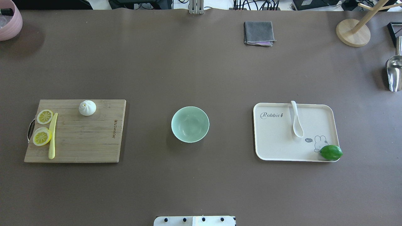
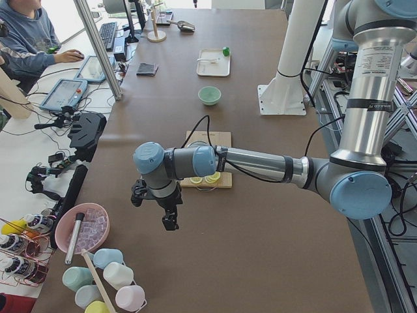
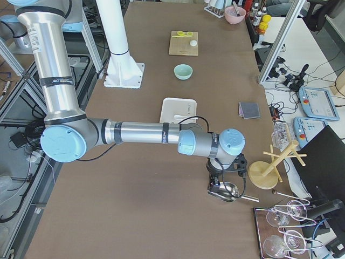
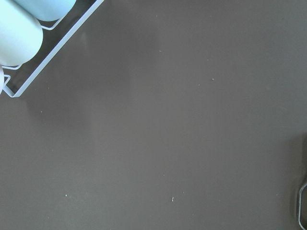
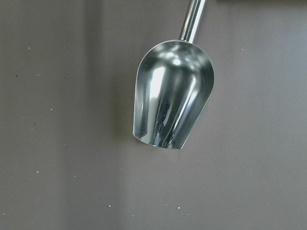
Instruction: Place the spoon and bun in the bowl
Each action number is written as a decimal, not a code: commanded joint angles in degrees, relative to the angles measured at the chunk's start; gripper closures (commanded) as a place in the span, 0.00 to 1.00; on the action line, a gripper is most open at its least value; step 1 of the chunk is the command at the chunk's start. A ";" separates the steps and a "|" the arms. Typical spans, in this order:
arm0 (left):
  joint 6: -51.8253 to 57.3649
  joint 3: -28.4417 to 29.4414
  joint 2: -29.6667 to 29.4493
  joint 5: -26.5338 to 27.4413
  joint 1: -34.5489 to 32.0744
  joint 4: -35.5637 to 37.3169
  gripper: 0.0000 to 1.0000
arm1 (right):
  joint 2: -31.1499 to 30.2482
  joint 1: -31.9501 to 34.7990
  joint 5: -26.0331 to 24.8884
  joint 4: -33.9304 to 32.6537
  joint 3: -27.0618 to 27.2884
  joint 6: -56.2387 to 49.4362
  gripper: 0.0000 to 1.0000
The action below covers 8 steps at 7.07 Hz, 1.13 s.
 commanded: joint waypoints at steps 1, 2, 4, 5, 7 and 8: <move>0.24 -0.99 2.94 -1.10 -0.78 -0.22 0.02 | -0.11 -0.37 0.67 0.27 -0.03 0.00 0.00; -0.02 -2.31 3.31 -1.19 -0.78 0.12 0.02 | 0.24 -1.24 0.42 0.36 0.06 0.00 0.00; -0.38 -3.55 4.02 -1.19 -0.61 -0.05 0.02 | 0.06 -2.04 -0.11 0.45 -0.03 0.00 0.00; -0.55 -4.07 4.10 -1.19 -0.52 0.13 0.02 | 0.06 -2.21 -0.20 0.54 0.06 -0.08 0.00; -0.46 -4.87 4.63 -1.37 -0.43 -0.22 0.02 | -0.29 -2.30 -0.46 0.89 0.06 -0.17 0.00; -0.38 -5.13 4.63 -1.37 -0.52 -0.22 0.02 | -1.24 -2.39 -0.20 0.80 0.93 -0.17 0.00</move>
